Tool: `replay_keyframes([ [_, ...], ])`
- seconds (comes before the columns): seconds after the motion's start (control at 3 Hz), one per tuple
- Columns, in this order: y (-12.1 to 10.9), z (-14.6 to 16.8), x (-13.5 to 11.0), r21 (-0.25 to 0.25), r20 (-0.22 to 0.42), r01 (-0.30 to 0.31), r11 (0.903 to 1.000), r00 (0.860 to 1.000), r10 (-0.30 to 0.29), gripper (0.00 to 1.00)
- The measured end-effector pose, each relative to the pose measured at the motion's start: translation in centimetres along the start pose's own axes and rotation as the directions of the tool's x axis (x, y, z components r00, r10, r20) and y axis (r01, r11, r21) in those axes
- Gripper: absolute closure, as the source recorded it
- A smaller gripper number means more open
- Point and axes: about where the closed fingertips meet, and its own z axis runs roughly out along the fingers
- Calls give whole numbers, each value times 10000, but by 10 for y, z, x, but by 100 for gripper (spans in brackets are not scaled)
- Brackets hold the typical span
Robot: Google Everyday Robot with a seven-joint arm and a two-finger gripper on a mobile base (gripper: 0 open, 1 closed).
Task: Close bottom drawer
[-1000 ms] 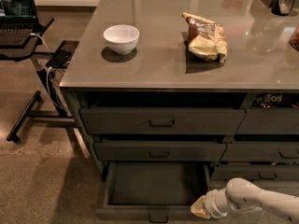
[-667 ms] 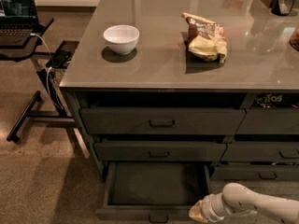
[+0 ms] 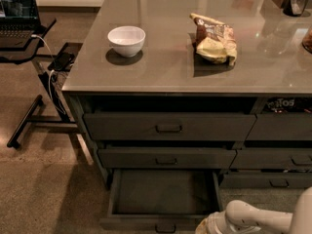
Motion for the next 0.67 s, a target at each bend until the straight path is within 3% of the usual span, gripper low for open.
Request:
replay_keyframes([
  [0.33, -3, 19, 10, 165, -367, 434, 9989, 9984, -428, 100],
  [0.67, -5, 20, 10, 214, -376, 463, 9987, 9983, -454, 82],
])
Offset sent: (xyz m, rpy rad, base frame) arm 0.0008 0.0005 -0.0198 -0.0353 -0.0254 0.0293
